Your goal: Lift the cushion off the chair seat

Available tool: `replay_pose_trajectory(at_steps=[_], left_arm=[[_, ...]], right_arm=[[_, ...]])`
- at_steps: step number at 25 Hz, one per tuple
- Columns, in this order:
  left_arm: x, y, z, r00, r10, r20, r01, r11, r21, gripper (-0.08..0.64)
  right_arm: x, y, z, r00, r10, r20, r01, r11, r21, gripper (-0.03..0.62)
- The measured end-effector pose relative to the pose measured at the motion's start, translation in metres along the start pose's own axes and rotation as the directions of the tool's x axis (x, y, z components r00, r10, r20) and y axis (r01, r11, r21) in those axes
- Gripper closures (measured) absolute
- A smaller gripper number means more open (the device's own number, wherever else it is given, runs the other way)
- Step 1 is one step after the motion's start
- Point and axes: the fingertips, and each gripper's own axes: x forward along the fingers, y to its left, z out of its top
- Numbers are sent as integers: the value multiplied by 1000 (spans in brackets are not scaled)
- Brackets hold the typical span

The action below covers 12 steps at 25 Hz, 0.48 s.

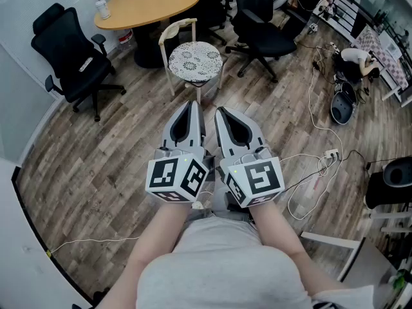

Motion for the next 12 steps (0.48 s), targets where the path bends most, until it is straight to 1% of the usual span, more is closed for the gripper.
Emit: replay_pose_trajectory(at_steps=[8, 12], left_arm=[[1, -7, 3, 1000, -23, 3, 23, 1000, 13, 557], [8, -4, 2, 1000, -27, 2, 27, 1000, 10, 557]], right_arm=[[-1, 2, 5, 1000, 8, 12, -8, 1000, -4, 572], [7, -1, 4, 1000, 8, 11, -8, 1000, -6, 572]])
